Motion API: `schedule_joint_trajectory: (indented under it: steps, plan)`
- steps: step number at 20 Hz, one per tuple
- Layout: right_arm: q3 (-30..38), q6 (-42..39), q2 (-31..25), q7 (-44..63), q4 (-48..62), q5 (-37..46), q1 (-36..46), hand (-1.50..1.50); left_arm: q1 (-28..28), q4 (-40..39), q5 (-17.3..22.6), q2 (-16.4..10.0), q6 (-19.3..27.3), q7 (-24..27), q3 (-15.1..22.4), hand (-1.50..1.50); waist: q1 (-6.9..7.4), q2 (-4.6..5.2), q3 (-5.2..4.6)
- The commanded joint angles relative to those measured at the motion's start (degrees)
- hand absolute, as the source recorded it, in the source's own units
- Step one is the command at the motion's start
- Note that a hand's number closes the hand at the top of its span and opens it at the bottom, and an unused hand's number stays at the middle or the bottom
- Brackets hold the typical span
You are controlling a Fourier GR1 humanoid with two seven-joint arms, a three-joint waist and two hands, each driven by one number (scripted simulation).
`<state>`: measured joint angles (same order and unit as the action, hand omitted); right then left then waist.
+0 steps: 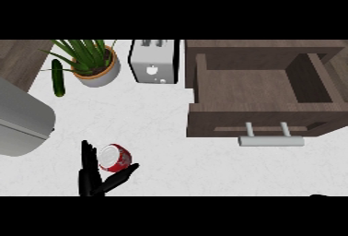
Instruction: Pick up the can, place it into the drawer and close the drawer
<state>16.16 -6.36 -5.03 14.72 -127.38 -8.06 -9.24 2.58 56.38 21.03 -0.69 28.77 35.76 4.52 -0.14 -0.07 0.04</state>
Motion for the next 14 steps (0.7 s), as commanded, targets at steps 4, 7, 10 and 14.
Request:
schedule_joint_trajectory:
  steps: [4, 7, 10, 14]
  plan:
    - [4.2, 1.97, -4.47, 9.0, -3.48, -2.98, 6.46, -1.5, -4.5, -7.66, -0.11, -1.29, -6.49, 2.58, -2.15, -1.5, -0.03, 0.08, -0.08]
    - [0.23, -0.95, 1.27, -4.46, 3.97, 2.65, 0.52, -1.5, -8.89, -12.96, -0.94, 0.32, -7.58, 2.38, -1.93, -1.5, -0.18, 0.13, -0.05]
    - [0.28, -0.39, 0.77, 2.48, -3.02, 0.35, -0.23, -1.5, -10.41, -8.32, -1.07, -0.37, -7.79, -1.83, -1.52, 1.5, -0.2, 0.05, -0.05]
    - [1.59, 0.45, -0.24, 1.72, 0.96, 0.47, 3.76, -1.5, -13.06, -12.32, -0.66, 0.02, -12.92, 1.69, -3.06, 1.5, -0.09, 0.09, -0.06]
